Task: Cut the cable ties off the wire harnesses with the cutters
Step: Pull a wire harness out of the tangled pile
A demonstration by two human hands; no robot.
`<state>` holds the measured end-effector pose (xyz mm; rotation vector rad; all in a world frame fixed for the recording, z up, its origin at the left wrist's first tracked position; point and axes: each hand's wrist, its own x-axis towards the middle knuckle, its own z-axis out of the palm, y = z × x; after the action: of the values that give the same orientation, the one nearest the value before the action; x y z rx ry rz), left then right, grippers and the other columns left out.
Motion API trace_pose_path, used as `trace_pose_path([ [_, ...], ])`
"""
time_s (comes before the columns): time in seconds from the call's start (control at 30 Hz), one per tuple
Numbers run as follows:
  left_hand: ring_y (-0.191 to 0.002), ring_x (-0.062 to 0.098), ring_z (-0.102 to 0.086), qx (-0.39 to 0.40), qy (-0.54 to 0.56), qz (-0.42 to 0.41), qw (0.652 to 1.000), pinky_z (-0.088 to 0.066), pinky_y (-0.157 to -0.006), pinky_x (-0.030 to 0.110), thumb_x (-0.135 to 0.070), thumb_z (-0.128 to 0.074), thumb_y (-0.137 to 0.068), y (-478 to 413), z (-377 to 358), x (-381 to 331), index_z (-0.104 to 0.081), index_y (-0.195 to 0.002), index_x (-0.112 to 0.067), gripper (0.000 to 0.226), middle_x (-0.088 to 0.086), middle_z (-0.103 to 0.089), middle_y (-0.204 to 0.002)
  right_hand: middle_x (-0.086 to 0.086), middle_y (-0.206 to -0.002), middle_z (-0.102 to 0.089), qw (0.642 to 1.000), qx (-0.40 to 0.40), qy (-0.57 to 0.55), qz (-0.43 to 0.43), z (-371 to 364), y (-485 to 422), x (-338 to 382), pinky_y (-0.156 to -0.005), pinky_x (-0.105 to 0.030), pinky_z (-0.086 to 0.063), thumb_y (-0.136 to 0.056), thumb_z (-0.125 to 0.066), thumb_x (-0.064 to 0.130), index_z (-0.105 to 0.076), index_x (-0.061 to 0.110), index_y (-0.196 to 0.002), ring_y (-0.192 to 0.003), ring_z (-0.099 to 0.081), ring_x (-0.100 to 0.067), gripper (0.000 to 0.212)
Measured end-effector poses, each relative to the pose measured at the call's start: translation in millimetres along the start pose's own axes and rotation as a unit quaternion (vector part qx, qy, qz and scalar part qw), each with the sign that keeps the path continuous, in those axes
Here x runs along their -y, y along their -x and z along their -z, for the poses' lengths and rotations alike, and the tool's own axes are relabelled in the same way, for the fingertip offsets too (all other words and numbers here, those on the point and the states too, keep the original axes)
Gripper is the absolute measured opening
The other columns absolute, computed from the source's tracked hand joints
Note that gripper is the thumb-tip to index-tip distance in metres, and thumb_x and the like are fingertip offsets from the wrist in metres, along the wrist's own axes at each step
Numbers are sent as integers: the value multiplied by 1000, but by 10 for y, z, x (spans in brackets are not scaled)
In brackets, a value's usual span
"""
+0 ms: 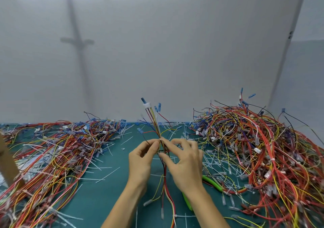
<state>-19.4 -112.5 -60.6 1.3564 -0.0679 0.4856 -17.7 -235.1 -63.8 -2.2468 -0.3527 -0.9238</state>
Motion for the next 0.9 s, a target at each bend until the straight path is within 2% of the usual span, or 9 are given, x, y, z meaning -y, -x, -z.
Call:
trace_pose_path([
  [0.1,-93,1,-66,78,-9,19,997,-47,-76,11,-23,-62,-89,-3,71,-50,-76,-101,-20,19,-2,-76,-100,21,-93,-67,986,12,-159,-57,-12,-20,-8,-83,-29,-47,-82,-78,26,-68,45,-113,-95,-59,-6,37],
  [0.2,-106,7,-63,149,-1,60,987,-46,-84,23,-30,-66,-83,-14,105,-71,-74,-112,-24,30,-3,-72,-115,18,-84,-71,944,-6,-301,-133,23,-55,-12,-68,-13,-48,-80,-79,12,-69,47,-97,-81,-66,-3,40],
  [0.3,-94,5,-63,84,40,64,994,-51,-78,24,-20,-73,-77,-22,93,-60,-72,-111,-22,34,-2,-69,-109,9,-89,-76,878,-9,-427,-217,34,-96,-39,-73,-16,-53,-81,-76,4,-75,34,-92,-85,-71,-8,32],
  [0.37,-87,6,-63,14,-35,44,998,-54,-73,24,-14,-74,-83,-32,100,-27,-68,-108,-21,27,0,-64,-106,2,-90,-77,838,-13,-485,-251,58,-120,-46,-72,-19,-55,-82,-74,1,-76,24,-93,-85,-73,-13,26],
  [0.47,-82,20,-64,9,-144,85,986,-51,-76,34,-37,-70,-84,-55,162,-24,-65,-93,-18,21,1,-67,-97,0,-87,-77,810,-25,-524,-263,98,-145,-39,-66,-15,-54,-81,-73,-2,-76,19,-93,-79,-73,-9,24],
  [0.57,-74,19,-71,192,-127,207,951,-55,-72,29,-62,-63,-81,-58,253,-65,-71,-83,-16,46,5,-75,-91,1,-84,-77,801,-32,-538,-260,107,-150,-41,-65,-16,-54,-81,-73,-2,-74,14,-94,-77,-71,-7,21],
  [0.63,-78,17,-72,306,-136,199,921,-57,-72,26,-51,-72,-78,-7,259,-57,-74,-91,-17,37,7,-76,-96,-1,-83,-76,805,-35,-534,-256,101,-152,-56,-68,-18,-55,-82,-73,0,-69,13,-94,-78,-71,-9,19],
  [0.77,-70,20,-70,259,-92,143,951,-57,-64,29,-12,-81,-78,47,142,17,-65,-109,-16,34,11,-73,-85,-9,-97,-76,809,10,-542,-226,40,-134,-74,-85,-28,-57,-86,-66,-5,-58,6,-99,-96,-71,-20,18],
  [0.9,-62,17,-67,179,-94,119,972,-58,-60,30,-3,-67,-88,20,125,-5,-61,-115,-12,29,10,-69,-80,-4,-104,-75,835,39,-520,-174,-6,-108,-59,-87,-23,-53,-85,-64,-11,-62,4,-102,-103,-69,-16,22],
])
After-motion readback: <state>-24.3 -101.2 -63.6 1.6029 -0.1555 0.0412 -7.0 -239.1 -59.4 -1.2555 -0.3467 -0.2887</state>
